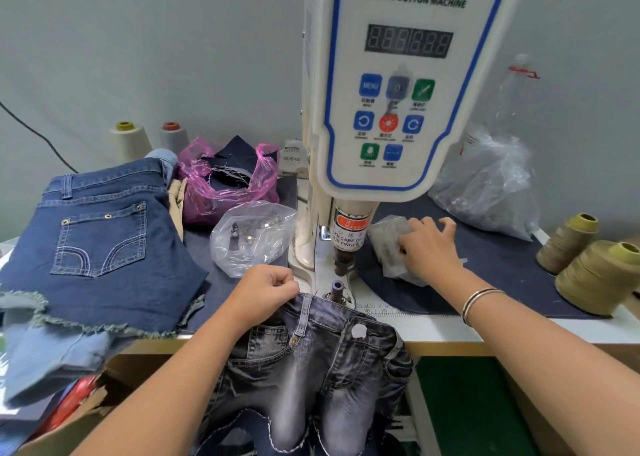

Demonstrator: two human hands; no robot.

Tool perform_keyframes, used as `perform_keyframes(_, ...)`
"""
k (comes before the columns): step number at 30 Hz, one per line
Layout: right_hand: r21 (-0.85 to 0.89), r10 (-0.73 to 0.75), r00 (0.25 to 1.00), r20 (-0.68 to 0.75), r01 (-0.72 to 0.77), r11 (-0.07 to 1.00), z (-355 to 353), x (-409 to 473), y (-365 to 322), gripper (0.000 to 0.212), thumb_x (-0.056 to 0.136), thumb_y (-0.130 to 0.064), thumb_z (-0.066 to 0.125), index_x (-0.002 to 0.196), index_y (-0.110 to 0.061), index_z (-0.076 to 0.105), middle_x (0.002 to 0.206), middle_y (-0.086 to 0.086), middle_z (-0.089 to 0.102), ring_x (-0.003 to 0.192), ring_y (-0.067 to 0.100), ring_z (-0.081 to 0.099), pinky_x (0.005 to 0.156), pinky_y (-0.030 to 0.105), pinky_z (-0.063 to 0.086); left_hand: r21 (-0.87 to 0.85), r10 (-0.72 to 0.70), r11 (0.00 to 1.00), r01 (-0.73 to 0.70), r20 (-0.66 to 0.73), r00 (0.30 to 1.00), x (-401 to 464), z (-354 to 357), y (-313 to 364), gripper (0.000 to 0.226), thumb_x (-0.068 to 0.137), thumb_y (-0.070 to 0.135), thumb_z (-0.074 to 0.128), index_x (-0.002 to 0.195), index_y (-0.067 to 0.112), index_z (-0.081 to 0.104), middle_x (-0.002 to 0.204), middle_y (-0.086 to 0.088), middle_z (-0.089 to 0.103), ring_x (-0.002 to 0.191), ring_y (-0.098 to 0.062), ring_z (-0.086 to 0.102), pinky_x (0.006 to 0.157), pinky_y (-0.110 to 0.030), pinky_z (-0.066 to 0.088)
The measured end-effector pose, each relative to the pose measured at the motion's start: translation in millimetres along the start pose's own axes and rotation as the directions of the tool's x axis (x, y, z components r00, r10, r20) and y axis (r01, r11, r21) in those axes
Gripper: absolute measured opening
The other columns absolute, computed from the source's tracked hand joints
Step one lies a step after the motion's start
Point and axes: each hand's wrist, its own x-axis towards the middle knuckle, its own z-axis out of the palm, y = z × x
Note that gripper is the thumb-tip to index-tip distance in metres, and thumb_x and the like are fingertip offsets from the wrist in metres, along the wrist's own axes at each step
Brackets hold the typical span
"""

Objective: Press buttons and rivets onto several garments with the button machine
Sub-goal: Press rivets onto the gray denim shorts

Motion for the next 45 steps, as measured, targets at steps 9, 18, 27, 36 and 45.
perform_keyframes(9,-0.076,-0.096,0.995,0.004,0.096,0.992,0,-1,0,0.023,0.094,-0.03,0.046,0.101,-0.031,0.068,0.122,-0.003,0.042,0.12,0.022,0.031,0.104,0.051,0.014,-0.008,-0.008,1.0,0.008,-0.003,1.0,0,0,1,0.048,0.083,0.002,0.055,0.043,0.023,0.037,0.045,0.011,0.029,0.046,-0.004,0.025,0.047,-0.016,0.024)
perform_keyframes(18,-0.139,-0.056,0.998,-0.005,0.055,0.989,1,8,-12,0.019,0.089,-0.028,0.053,0.103,-0.028,0.067,0.113,-0.004,0.046,0.113,0.02,0.038,0.104,0.048,0.018,-0.012,-0.012,1.0,0.012,0.007,1.0,0,0,0,0.048,0.084,0.004,0.056,0.044,0.023,0.037,0.045,0.011,0.03,0.046,-0.005,0.026,0.048,-0.018,0.026)
perform_keyframes(27,-0.039,-0.009,1.0,0.0,0.009,0.999,-5,1,-4,0.025,0.093,-0.027,0.043,0.101,-0.026,0.067,0.121,-0.003,0.047,0.117,0.021,0.036,0.105,0.05,0.016,-0.015,-0.026,1.0,0.026,0.021,0.999,0,-1,1,0.045,0.082,0.008,0.055,0.043,0.024,0.039,0.044,0.011,0.03,0.046,-0.006,0.025,0.049,-0.02,0.025)
perform_keyframes(36,0.105,0.052,0.984,-0.17,-0.034,0.994,-30,-18,9,0.019,0.09,-0.029,0.055,0.088,-0.023,0.073,0.128,-0.003,0.047,0.12,0.024,0.032,0.097,0.044,0.014,-0.017,-0.019,1.0,0.019,0.011,1.0,0,0,3,0.039,0.077,0.014,0.055,0.044,0.024,0.038,0.045,0.011,0.029,0.045,-0.005,0.024,0.047,-0.017,0.024)
perform_keyframes(45,0.981,0.135,0.972,0.19,-0.193,0.011,-60,-96,-49,0.013,0.086,-0.025,0.068,0.074,-0.027,0.073,0.061,-0.011,0.058,0.061,0.01,0.051,0.059,0.022,0.042,0.004,-0.013,1.0,0.013,0.003,1.0,1,0,0,0.048,0.083,0.004,0.056,0.044,0.023,0.037,0.045,0.01,0.029,0.045,-0.007,0.024,0.048,-0.018,0.024)
